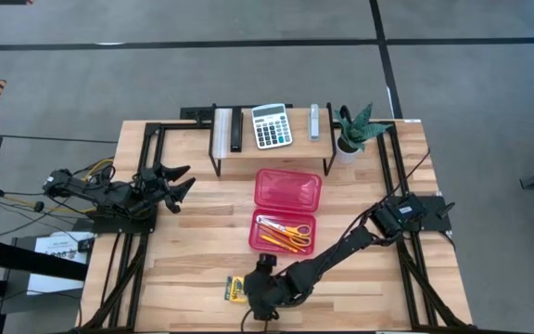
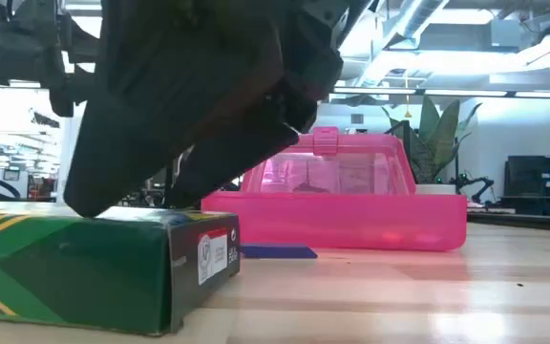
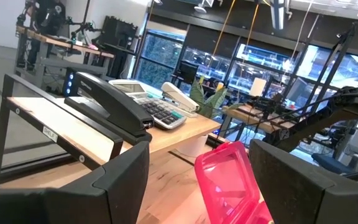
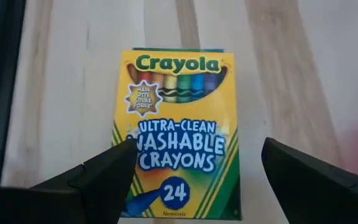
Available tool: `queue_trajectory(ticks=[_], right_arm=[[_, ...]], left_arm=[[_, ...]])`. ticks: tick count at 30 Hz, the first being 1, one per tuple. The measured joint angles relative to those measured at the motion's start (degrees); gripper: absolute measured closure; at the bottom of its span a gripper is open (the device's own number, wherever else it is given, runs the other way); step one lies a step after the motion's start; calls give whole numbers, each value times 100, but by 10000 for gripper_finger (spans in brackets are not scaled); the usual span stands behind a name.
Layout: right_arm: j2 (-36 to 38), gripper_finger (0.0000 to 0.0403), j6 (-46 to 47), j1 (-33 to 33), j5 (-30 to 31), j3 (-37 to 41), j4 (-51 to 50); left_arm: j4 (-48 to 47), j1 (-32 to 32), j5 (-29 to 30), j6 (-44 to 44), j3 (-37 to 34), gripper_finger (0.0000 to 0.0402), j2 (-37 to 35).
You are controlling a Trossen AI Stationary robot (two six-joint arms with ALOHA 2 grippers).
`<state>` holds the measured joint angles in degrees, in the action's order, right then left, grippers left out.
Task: Pack school essentials
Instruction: Put the yellow crayon box into the red supply box
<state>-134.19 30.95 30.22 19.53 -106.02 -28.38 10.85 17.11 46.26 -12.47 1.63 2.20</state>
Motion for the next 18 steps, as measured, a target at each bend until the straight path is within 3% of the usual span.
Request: queue_trajectory(ticks=[7,11,18], right_arm=[[0,37,63,20,-405,0,116],[0,37,-369,7,-825,-2,94],[202,37,-1085,-62,-1217,-528,-1047]], left_arm=[[-2,0,0,-4,2,139,0],[-2,-1,0,-7,0,139,0],[-5,0,2,-33,0,139,1]])
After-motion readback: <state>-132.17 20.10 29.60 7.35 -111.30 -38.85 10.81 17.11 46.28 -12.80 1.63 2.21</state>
